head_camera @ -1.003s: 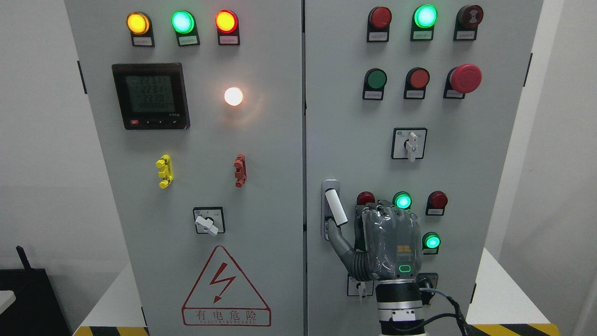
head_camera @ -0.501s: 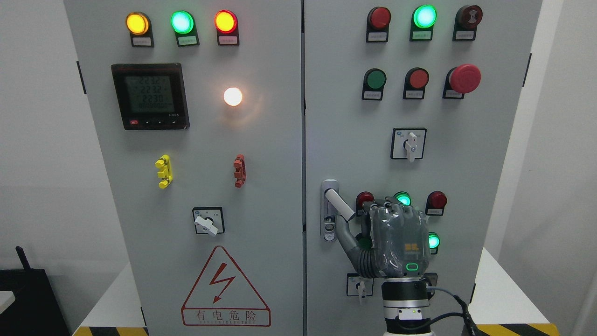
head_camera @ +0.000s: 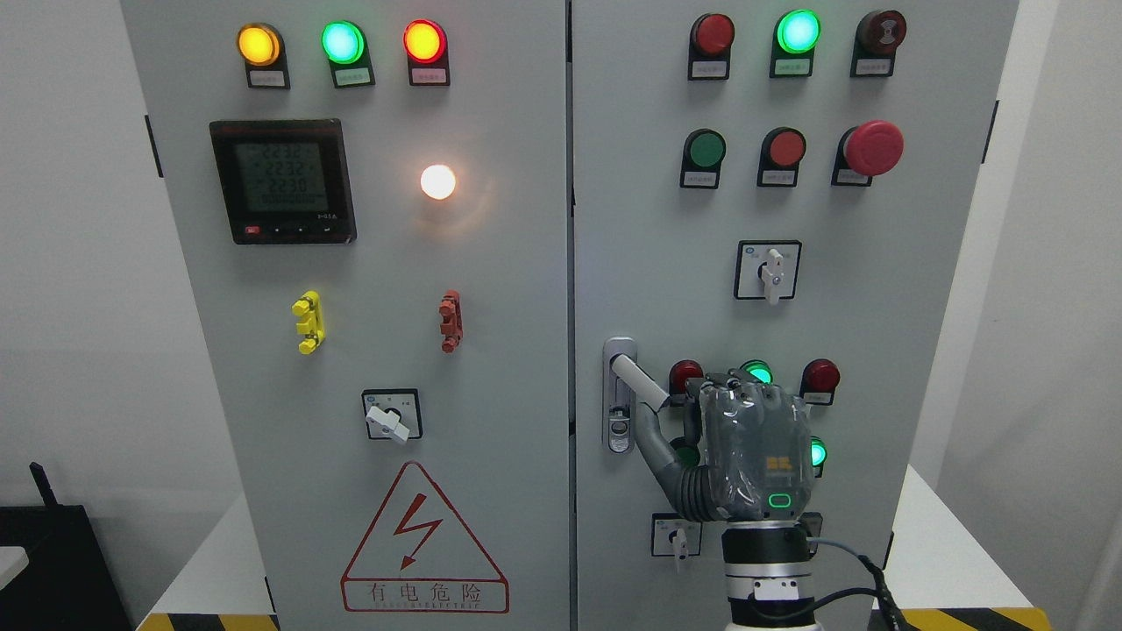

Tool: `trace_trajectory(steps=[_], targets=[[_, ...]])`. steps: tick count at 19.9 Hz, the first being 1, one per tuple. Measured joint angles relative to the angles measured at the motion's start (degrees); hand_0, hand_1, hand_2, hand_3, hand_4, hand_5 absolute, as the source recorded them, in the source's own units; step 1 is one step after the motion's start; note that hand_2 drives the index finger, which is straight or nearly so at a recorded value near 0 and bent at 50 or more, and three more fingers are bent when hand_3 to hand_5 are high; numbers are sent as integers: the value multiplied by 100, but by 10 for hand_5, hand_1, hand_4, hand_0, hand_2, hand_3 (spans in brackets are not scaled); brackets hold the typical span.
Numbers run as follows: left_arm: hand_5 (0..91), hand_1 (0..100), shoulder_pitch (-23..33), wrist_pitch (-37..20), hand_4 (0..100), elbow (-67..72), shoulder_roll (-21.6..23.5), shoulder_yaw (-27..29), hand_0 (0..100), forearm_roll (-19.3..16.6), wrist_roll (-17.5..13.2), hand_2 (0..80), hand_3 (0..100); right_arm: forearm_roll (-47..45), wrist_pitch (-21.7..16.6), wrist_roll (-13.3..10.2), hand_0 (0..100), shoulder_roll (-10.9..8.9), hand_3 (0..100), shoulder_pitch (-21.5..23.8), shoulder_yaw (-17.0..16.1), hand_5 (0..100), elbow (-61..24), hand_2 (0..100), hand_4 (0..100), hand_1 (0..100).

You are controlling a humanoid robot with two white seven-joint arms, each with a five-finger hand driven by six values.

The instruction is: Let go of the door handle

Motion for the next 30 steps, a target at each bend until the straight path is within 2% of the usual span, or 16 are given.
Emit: trace_trajectory(steps=[30], targets=[[0,389,0,0,0,0,0,0,120,0,0,0,0,0,-13,24,435,-25,1000,-26,-73,972,-104,961,884,506]])
